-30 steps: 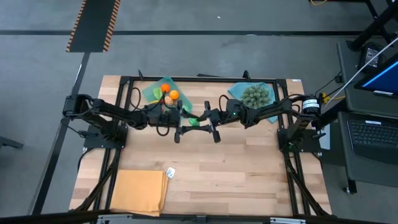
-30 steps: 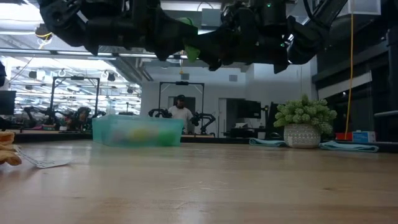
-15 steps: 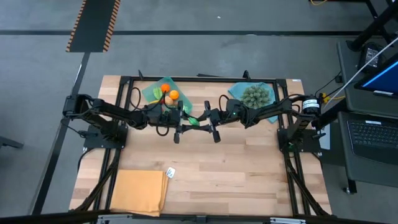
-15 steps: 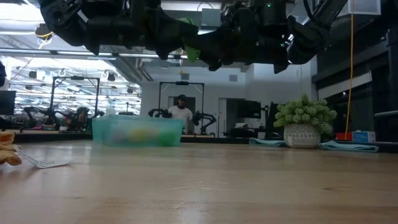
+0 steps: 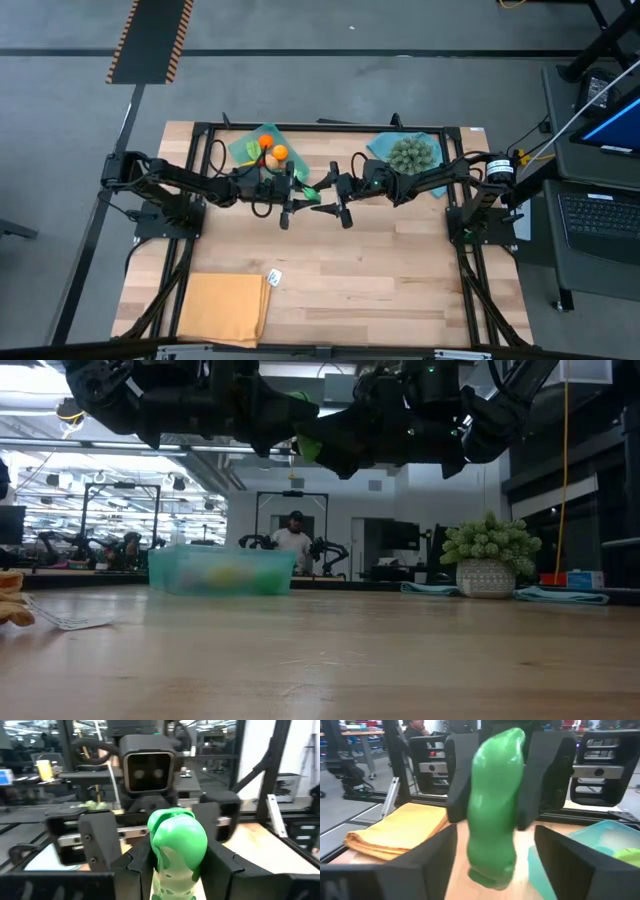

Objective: Pick and placing Produce into tupperware
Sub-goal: Put the green peas into the blue bin

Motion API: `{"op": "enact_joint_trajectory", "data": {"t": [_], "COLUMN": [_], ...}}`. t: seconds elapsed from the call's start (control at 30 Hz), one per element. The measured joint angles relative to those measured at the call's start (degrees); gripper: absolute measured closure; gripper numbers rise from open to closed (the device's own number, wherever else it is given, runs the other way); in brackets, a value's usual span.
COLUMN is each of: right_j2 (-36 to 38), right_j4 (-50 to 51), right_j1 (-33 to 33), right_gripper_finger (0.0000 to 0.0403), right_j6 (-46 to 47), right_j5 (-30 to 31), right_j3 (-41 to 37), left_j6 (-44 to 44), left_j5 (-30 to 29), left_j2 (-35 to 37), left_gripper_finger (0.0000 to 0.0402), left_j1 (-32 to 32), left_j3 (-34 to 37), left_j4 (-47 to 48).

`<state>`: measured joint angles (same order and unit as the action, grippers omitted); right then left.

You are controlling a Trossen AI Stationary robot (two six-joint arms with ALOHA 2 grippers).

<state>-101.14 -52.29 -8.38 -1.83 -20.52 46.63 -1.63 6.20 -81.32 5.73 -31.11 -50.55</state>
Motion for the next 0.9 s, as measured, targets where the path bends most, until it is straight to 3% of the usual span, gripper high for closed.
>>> {"op": "enact_joint_trajectory", "data": {"t": [0.17, 0.43, 0.9], "right_j2": [0.53, 3.39, 12.98], "right_j4": [0.78, 4.07, 38.76], "right_j1": [-0.44, -1.66, -7.91], "right_gripper_finger": [0.0097, 0.0094, 0.0096], "right_j6": [0.1, -0.09, 3.04], "right_j5": [0.97, 1.57, 3.73], "right_j3": [-0.02, -0.04, -0.04], "left_j6": [0.02, -0.02, -0.5], "left_j5": [-0.03, 1.06, -1.14], "left_j2": [0.15, 4.65, 17.2], "left_gripper_finger": [0.0286, 0.0286, 0.0286], "left_j1": [1.54, 3.94, 10.77], "left_j3": [0.0, 0.04, 0.04], "left_j4": [0.33, 6.52, 28.72]}}
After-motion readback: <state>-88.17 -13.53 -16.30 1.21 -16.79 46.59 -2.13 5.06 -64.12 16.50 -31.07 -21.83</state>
